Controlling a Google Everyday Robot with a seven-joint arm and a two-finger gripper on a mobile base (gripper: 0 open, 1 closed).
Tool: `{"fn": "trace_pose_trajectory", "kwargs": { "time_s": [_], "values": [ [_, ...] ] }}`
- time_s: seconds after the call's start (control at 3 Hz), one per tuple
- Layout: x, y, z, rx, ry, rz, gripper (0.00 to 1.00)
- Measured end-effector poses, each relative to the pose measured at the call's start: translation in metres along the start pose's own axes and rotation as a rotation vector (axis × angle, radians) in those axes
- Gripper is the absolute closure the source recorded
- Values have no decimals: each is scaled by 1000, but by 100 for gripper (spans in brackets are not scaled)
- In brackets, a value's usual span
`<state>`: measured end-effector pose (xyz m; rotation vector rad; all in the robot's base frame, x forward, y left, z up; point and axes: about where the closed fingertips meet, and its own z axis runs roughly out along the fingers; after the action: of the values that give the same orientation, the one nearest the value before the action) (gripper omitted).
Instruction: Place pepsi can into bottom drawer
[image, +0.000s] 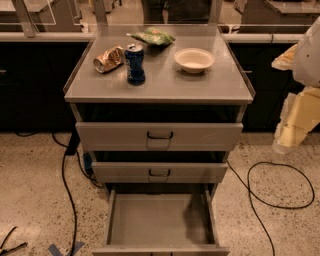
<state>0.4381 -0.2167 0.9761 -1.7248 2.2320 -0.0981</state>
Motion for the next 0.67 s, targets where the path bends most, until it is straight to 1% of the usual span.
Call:
{"fn": "trace_pose_trajectory", "kwargs": {
  "time_s": [0.33,0.67],
  "values": [
    [-1,0,-1,3,-1,-1,0],
    [-11,-2,5,9,-66,-39,0]
  ]
}}
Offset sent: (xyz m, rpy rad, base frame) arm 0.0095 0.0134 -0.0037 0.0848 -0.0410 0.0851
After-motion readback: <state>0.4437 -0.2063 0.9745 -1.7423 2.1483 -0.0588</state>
